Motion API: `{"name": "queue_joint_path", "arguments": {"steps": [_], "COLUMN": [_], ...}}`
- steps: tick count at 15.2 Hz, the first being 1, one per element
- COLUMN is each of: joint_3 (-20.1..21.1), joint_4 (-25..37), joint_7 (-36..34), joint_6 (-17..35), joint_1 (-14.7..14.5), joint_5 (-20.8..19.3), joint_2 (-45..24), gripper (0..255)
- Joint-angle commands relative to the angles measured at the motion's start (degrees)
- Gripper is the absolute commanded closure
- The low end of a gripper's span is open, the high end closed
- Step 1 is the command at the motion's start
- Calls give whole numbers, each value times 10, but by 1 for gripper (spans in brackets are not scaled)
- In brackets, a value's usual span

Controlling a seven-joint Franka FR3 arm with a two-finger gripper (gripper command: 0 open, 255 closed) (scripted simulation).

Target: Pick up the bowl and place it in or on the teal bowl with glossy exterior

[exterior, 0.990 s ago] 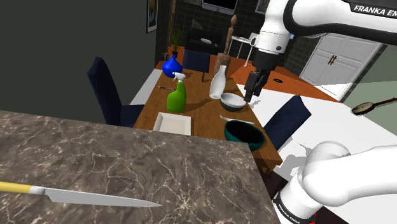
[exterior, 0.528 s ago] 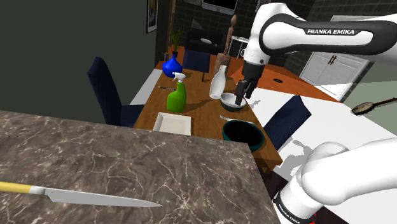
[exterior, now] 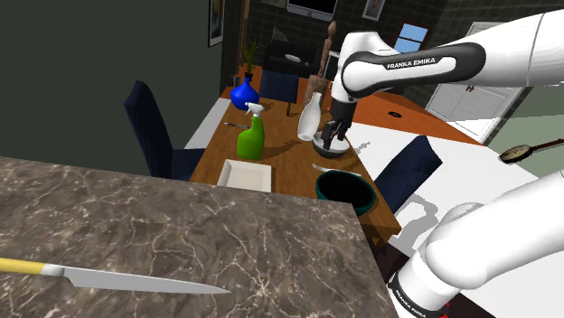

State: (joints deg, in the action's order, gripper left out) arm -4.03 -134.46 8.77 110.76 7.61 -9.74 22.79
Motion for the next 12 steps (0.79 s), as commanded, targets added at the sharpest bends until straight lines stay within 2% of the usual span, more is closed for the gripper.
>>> {"name": "queue_joint_path", "arguments": {"steps": [1, 12], "joint_3": [-9, -47], "joint_4": [7, 117], "joint_7": [4, 15], "joint_6": [31, 153], "joint_1": [9, 48], "joint_5": [-14, -71], "joint_2": [-33, -235], "gripper": [0, 0]}}
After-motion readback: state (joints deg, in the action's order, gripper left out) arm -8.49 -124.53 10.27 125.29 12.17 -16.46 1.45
